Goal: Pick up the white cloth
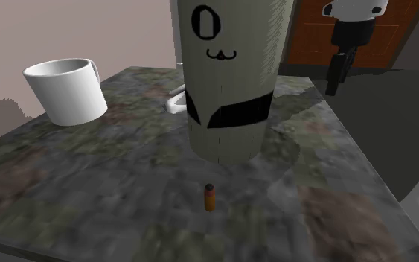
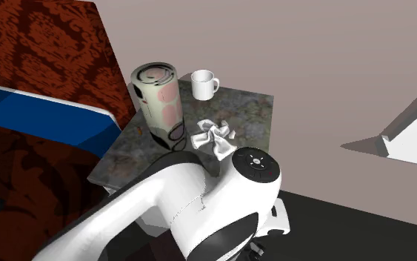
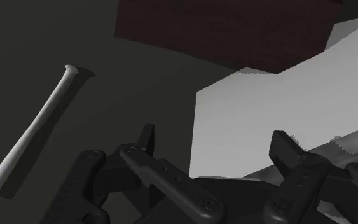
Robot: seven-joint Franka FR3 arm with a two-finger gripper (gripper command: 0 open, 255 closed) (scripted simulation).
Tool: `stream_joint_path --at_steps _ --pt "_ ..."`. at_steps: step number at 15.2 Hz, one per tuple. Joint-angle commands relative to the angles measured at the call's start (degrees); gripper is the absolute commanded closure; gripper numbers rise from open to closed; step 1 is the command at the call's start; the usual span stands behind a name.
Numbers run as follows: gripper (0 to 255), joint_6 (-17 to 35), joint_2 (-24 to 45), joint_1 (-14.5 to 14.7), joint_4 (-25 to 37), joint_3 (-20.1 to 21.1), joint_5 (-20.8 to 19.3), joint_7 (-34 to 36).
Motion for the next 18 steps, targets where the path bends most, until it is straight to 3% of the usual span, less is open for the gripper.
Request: stream_joint_path --at_steps 1,10,18 --pt "0 0.0 0.0 0.0 0.0 0.0 0.0 0.0" --pt "0 4.4 0.6 -1.2 3.5 14.3 9.1 26.3" --pt "0 8.9 8.3 -6.2 13.6 28.1 11.0 50.0"
